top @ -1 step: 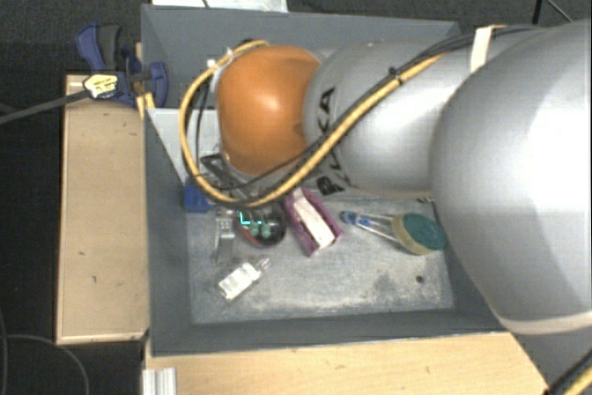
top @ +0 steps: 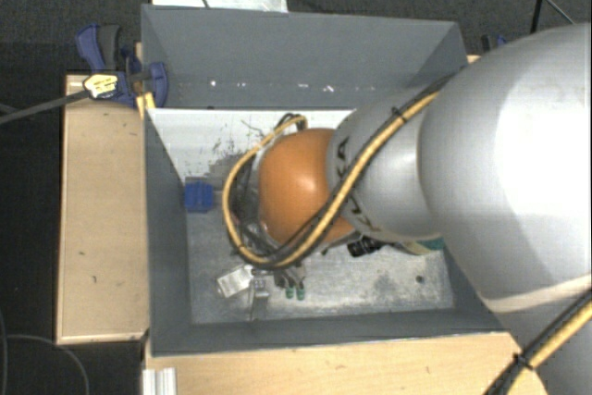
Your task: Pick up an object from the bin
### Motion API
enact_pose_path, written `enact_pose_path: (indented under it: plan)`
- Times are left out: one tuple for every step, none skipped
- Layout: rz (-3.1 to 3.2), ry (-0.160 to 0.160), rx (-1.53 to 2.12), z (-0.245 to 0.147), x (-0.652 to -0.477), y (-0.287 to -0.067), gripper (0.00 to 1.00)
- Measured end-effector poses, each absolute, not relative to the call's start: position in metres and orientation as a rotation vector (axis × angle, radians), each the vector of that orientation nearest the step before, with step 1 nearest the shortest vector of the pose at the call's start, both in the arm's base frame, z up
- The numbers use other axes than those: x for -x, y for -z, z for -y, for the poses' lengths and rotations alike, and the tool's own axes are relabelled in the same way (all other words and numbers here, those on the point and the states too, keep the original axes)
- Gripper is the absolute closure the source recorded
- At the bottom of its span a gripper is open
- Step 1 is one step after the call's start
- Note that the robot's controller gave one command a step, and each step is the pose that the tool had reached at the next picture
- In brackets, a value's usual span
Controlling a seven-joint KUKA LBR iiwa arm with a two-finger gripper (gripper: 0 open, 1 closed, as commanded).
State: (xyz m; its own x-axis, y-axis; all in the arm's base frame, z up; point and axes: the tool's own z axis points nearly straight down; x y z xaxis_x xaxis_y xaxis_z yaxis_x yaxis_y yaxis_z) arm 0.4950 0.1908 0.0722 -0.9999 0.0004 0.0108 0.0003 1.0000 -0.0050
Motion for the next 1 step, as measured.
enact_pose_path:
  plan:
    - [3.142,0.002,0.008,-0.1943,-0.4990,-0.0770,1.00]
